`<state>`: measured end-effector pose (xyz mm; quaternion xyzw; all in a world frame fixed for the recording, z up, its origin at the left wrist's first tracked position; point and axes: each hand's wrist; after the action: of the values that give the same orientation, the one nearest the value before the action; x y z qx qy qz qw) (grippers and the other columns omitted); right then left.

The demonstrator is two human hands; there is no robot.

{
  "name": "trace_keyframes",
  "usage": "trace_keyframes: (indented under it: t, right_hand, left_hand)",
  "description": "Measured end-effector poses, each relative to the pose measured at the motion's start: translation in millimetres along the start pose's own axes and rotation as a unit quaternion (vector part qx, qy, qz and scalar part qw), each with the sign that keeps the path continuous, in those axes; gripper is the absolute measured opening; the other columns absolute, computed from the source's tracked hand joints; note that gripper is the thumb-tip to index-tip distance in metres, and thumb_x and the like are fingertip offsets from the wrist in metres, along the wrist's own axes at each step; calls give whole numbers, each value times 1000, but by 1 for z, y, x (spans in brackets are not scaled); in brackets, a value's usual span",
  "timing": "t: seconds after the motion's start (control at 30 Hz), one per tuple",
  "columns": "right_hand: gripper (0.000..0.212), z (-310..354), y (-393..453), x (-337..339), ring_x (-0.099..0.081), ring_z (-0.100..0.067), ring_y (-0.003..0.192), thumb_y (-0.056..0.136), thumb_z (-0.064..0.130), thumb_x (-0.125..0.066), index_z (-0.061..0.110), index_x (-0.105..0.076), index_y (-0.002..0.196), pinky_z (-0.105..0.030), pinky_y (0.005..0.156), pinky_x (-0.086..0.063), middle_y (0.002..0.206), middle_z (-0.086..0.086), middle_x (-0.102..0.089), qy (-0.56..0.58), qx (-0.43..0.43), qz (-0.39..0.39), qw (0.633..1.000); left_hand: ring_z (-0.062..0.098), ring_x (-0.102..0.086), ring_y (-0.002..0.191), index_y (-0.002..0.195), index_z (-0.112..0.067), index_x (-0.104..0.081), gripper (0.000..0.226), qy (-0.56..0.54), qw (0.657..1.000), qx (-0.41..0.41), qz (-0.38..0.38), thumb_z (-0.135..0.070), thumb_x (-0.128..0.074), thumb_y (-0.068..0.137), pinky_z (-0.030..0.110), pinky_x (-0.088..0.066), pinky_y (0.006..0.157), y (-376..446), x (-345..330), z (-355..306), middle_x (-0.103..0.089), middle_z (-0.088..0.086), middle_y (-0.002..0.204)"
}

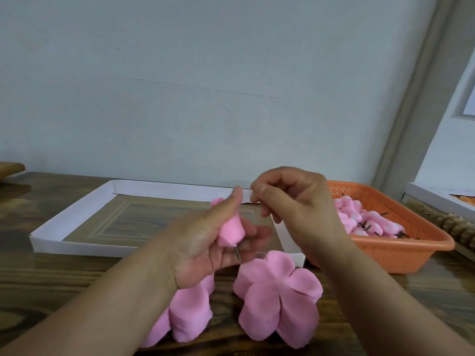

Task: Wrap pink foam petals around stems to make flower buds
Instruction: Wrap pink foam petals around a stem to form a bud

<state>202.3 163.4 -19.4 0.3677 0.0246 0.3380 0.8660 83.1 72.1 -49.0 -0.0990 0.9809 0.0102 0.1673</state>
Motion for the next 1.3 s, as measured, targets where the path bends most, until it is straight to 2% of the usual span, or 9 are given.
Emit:
trace_keyframes:
  t: [0.17,0.3,0.47,0.6,0.77,0.87,1.07,1.17,1.3]
  right_hand:
    - [11,-7,-12,-11,-45,-10,53,73,12,-63,6,-59,66,-22,51,-39,57,-4,-53,-167,145,-7,975]
    - [25,-14,-18,-21,-50,-12,57,72,30,-73,7,-65,78,-30,53,-43,65,4,-57,-362,281,19,889]
    - [14,-20,-21,-34,-56,-26,53,77,17,-62,4,-65,73,-35,40,-43,68,-7,-62,-440,329,-18,835]
    - [10,-24,-23,-40,-52,-25,50,77,6,-61,5,-65,68,-34,39,-40,63,-7,-61,-481,350,-58,802]
    - [8,-25,-30,-51,-55,-21,55,74,10,-66,2,-64,74,-36,42,-44,71,-4,-64,-358,226,-66,903]
    - [13,-23,-32,-56,-56,-16,55,73,9,-69,7,-66,86,-42,51,-50,78,-2,-68,-183,70,-58,979]
    - [23,-20,-31,-57,-59,-8,54,77,-2,-71,20,-64,70,-22,53,-51,59,1,-65,95,-115,-18,989]
    - [11,-21,-31,-56,-58,-14,54,76,6,-70,15,-66,81,-35,56,-54,64,-2,-66,-61,-39,-24,997]
    - [18,-25,-32,-59,-52,-13,52,72,26,-66,12,-66,83,-36,48,-47,62,5,-58,-275,93,-76,954]
  left_hand:
    - [22,-71,77,50,-9,-67,53,-63,994,-41,-86,-56,-55,71,34,-61,70,9,2,-3,-71,9,67]
    - [16,-70,61,67,-6,-66,53,-84,983,-61,-150,-50,-49,92,35,-57,75,11,1,-7,-68,7,61]
    - [10,-53,34,61,-13,-51,47,-142,973,-43,-175,-47,-50,93,18,-45,36,8,-8,-6,-49,-2,39]
    - [11,-58,44,63,-12,-57,47,-166,975,-19,-147,-50,-52,90,18,-48,40,7,-10,-2,-55,-1,50]
    - [19,-63,72,66,-11,-65,35,-160,977,-48,-130,-46,-66,71,28,-58,60,9,-9,-1,-67,10,77]
    - [19,-68,63,54,-13,-71,28,-166,977,-57,-120,-41,-69,59,30,-58,58,7,-12,-3,-74,12,86]
    - [18,-71,63,40,-17,-57,32,-156,979,-61,-119,-40,-68,58,35,-56,72,7,-7,-4,-76,7,90]
    - [17,-71,60,39,-15,-51,35,-186,973,-67,-123,-38,-67,60,33,-59,56,5,-10,-8,-75,10,84]
    - [14,-66,55,36,-18,-53,37,-178,971,-58,-147,-44,-67,59,28,-56,51,4,-14,-8,-76,4,80]
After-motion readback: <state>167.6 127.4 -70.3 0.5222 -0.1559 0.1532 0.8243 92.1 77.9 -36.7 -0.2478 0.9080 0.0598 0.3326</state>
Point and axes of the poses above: each hand's wrist, its own y-axis towards the middle knuckle, its own x-axis out of the back of the hand, z = x × y
